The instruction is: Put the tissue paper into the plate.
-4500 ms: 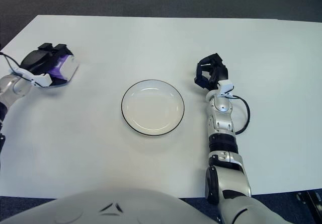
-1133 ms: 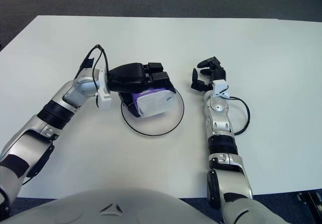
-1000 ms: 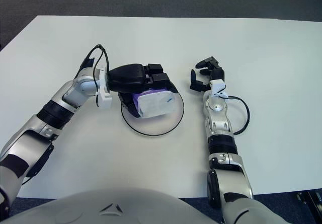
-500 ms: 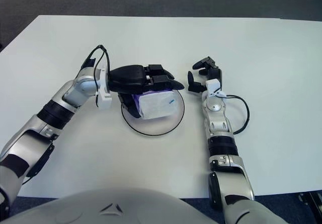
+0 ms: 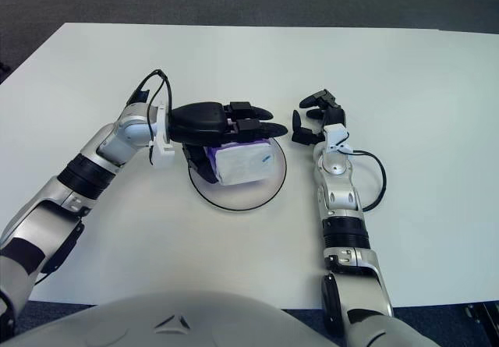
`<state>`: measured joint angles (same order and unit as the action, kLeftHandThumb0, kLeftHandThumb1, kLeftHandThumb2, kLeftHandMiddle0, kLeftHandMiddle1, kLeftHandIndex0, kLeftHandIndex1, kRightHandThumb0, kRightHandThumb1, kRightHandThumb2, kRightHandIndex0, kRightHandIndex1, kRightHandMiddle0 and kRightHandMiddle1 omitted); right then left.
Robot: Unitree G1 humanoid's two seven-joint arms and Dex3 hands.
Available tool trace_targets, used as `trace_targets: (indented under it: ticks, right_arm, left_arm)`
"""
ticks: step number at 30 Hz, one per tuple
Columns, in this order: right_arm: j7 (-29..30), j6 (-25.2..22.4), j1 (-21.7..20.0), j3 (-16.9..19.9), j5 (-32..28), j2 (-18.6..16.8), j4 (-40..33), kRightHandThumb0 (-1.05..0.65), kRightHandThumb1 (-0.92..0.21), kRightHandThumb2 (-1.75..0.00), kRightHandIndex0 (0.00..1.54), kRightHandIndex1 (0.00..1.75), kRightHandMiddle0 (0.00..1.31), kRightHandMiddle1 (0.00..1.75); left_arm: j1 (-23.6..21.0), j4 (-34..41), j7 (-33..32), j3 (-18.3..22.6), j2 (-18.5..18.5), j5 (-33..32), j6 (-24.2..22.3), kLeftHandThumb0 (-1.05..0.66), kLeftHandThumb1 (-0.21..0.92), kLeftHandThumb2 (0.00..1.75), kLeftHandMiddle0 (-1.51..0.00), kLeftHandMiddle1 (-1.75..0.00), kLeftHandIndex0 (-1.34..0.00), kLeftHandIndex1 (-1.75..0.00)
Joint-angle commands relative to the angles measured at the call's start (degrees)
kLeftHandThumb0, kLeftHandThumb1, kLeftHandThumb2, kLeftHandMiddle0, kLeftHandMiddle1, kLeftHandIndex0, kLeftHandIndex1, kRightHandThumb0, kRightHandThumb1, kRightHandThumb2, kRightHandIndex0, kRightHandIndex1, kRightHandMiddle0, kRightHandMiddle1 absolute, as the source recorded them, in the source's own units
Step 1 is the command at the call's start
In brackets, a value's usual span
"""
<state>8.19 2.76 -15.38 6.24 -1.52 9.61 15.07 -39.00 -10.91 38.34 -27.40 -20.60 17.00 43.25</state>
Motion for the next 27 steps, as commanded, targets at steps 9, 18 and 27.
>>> trace_targets:
  ticks: [9, 18, 27]
  right_arm:
    - [0.3, 4.0, 9.7, -0.3, -0.9, -5.5, 3.6, -0.01, -0.25, -1.36, 0.66, 1.75, 0.50, 1.62]
    - [4.0, 3.0, 8.4, -0.6, 1.4, -5.5, 5.7, -0.01, -0.25, -1.37, 0.66, 1.75, 0.51, 1.62]
    - [2.2, 3.0, 8.1, -0.8, 0.4, -4.8, 6.8, -0.01, -0.31, -1.31, 0.61, 1.69, 0.43, 1.74]
  left_arm:
    - [-1.3, 1.3, 4.5, 1.6, -2.9, -5.3, -1.9, -1.05, 0.92, 0.45, 0.00, 0.00, 0.00, 0.00]
    - [-0.6, 3.2, 7.0, 3.5, -5.7, -8.3, -4.3, -0.94, 0.84, 0.26, 0.00, 0.00, 0.00, 0.00]
    - [-0.8, 5.8, 11.6, 5.8, -9.7, -11.9, -9.1, -0.77, 0.63, 0.47, 0.00, 0.00, 0.00, -0.15]
